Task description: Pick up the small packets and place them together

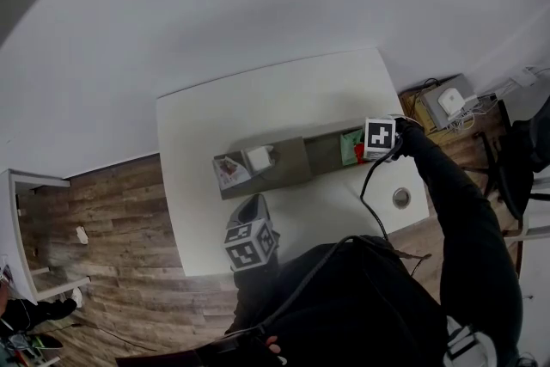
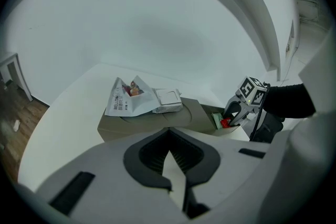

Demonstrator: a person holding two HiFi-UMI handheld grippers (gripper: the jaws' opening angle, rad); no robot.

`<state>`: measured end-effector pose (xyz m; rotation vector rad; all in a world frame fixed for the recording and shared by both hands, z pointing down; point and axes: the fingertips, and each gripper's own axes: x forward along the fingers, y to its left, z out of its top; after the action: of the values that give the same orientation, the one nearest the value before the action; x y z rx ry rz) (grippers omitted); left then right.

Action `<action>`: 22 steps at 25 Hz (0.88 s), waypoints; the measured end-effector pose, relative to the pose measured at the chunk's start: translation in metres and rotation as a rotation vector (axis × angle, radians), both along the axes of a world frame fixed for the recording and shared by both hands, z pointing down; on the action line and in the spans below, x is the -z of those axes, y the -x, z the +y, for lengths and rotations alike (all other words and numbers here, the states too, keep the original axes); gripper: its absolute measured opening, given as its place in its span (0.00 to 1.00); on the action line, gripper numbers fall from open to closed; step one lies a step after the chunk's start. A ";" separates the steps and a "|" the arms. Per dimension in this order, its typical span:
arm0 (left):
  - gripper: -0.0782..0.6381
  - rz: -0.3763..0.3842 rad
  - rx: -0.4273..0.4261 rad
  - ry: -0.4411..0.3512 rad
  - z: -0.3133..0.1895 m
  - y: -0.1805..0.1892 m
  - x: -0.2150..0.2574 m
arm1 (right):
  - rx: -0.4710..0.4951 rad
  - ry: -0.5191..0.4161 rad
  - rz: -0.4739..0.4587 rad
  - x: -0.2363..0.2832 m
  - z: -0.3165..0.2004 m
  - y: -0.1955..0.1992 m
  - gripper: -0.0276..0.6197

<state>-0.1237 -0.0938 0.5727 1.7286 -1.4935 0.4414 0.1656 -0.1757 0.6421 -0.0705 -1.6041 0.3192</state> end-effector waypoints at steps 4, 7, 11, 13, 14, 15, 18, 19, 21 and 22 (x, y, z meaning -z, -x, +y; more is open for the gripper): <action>0.11 0.001 0.008 0.001 0.002 0.002 0.000 | 0.052 -0.031 0.033 -0.010 -0.004 0.003 0.31; 0.11 0.001 0.010 0.001 0.002 0.003 -0.001 | 0.091 -0.104 0.091 -0.036 -0.022 -0.012 0.30; 0.11 0.003 0.014 0.001 0.002 0.003 -0.001 | 0.080 -0.081 0.121 -0.031 -0.016 -0.012 0.23; 0.11 0.003 0.015 0.001 0.003 0.003 -0.001 | 0.087 -0.111 0.132 -0.042 -0.023 -0.019 0.21; 0.11 0.003 0.015 0.001 0.003 0.003 -0.002 | 0.087 -0.116 0.134 -0.045 -0.025 -0.020 0.20; 0.11 0.004 0.014 0.001 0.002 0.004 -0.002 | 0.084 -0.108 0.134 -0.040 -0.022 -0.019 0.20; 0.11 0.005 0.013 0.000 0.001 0.004 -0.002 | 0.080 -0.085 0.125 -0.029 -0.018 -0.014 0.17; 0.11 0.005 0.013 0.000 0.001 0.004 -0.002 | 0.079 -0.085 0.123 -0.028 -0.019 -0.014 0.16; 0.11 0.007 0.012 0.001 0.000 0.004 -0.003 | 0.074 -0.078 0.116 -0.018 -0.016 -0.010 0.15; 0.11 0.007 0.012 0.001 0.001 0.004 -0.003 | 0.075 -0.084 0.117 -0.010 -0.016 -0.008 0.15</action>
<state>-0.1276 -0.0932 0.5756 1.7175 -1.4978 0.4290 0.1734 -0.1920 0.6519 -0.0462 -1.4934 0.1942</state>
